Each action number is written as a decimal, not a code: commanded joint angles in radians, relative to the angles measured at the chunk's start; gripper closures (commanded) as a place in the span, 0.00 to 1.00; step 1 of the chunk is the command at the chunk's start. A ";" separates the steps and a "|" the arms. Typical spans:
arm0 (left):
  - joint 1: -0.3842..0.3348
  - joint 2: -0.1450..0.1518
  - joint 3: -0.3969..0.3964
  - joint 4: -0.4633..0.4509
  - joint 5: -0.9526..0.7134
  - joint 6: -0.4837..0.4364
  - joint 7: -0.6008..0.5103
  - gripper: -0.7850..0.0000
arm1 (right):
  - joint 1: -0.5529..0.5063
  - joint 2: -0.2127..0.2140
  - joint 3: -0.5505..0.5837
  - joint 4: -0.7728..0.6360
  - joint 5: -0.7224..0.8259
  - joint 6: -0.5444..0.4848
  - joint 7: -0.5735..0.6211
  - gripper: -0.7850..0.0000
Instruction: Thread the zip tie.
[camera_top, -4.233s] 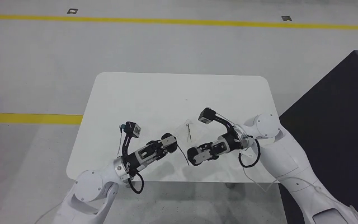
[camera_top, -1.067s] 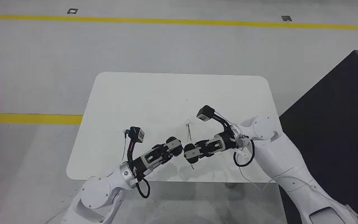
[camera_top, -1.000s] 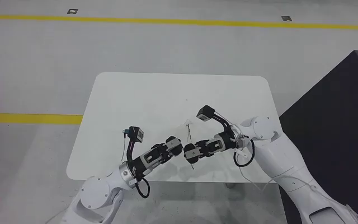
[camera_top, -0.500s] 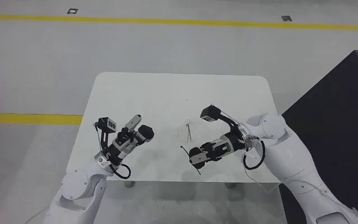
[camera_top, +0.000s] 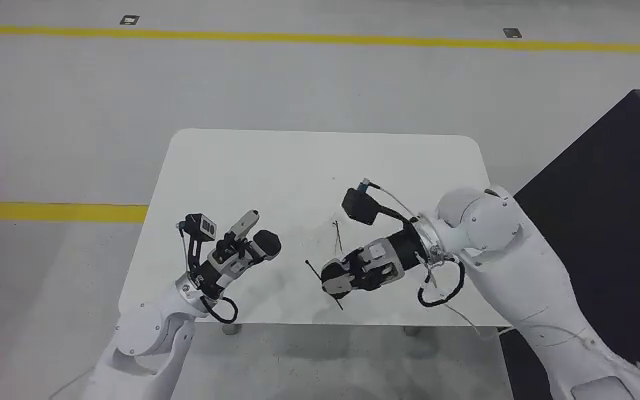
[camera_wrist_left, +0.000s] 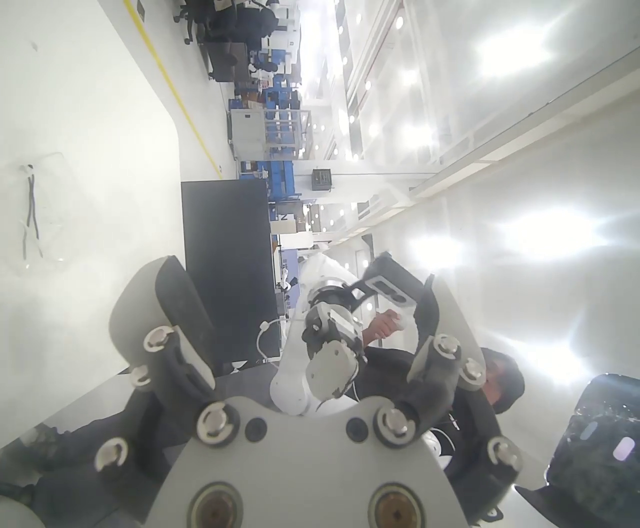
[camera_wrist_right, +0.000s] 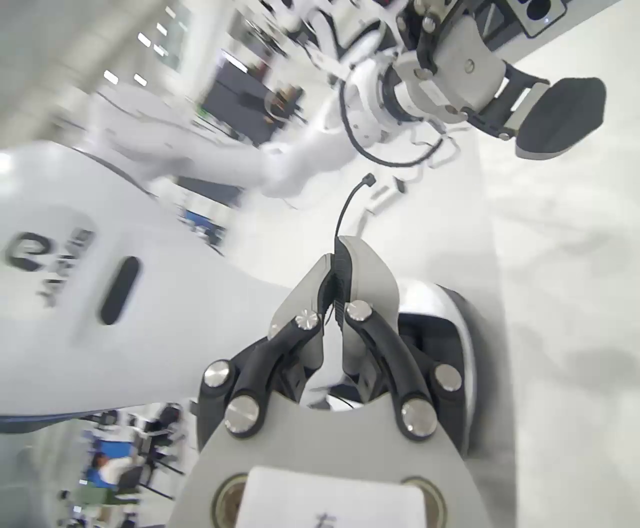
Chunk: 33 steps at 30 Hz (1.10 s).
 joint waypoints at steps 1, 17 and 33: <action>0.000 0.000 0.000 0.000 0.000 0.000 0.000 0.00 | 0.012 0.002 -0.018 -0.107 -0.229 0.001 -0.004 1.00; 0.000 0.000 0.000 0.000 0.000 0.000 0.000 0.00 | -0.096 0.021 0.019 -0.266 -0.228 -0.073 -0.160 1.00; 0.000 0.000 0.000 0.000 0.000 0.000 0.000 0.00 | -0.070 0.100 0.094 -0.392 -0.183 -0.569 -0.561 1.00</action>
